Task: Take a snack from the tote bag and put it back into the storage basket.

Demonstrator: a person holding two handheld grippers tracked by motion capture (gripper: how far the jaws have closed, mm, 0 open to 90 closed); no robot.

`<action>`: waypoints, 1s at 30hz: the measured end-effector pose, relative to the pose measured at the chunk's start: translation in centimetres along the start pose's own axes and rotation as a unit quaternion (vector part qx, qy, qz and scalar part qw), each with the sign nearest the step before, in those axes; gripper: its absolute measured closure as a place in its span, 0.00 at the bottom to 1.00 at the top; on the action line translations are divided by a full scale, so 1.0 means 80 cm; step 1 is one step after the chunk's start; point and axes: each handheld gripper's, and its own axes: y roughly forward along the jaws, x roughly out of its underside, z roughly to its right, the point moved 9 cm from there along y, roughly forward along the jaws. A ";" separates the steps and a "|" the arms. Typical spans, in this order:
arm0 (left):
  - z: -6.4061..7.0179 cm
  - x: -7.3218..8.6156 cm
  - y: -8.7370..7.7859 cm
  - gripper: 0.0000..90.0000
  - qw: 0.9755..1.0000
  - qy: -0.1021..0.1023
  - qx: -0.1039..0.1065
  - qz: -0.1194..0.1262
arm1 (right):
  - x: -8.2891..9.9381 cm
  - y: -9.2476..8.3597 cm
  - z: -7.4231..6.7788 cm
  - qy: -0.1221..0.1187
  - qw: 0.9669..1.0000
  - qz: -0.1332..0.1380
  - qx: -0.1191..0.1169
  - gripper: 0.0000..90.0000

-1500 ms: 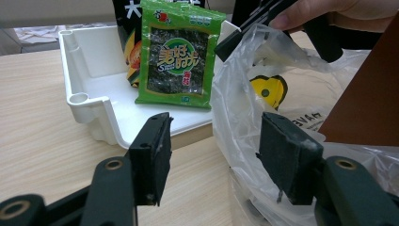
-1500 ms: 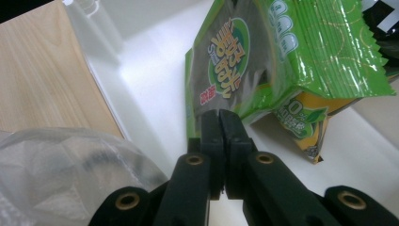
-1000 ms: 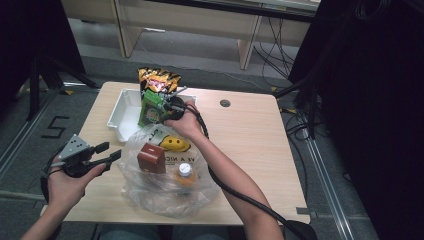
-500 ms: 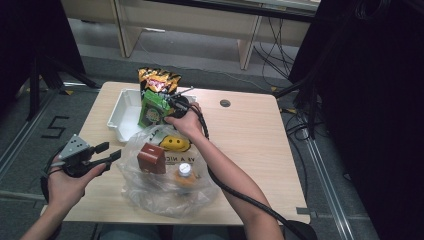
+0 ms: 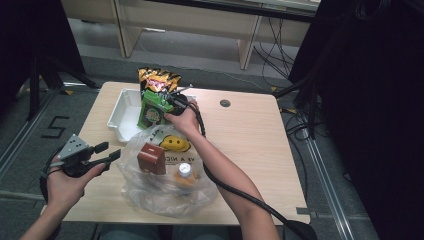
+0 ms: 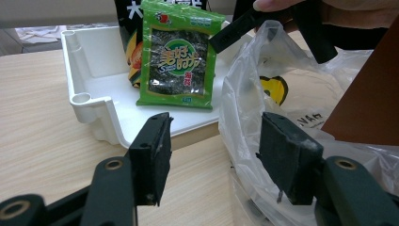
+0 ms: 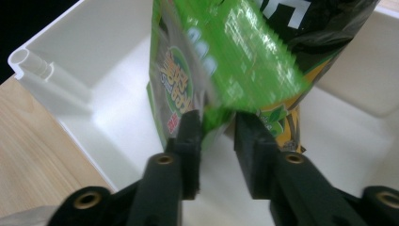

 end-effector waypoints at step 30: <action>0.000 -0.001 -0.002 0.48 1.000 0.002 -0.004 0.000 | -0.012 -0.022 0.002 -0.028 0.999 0.037 0.021 0.77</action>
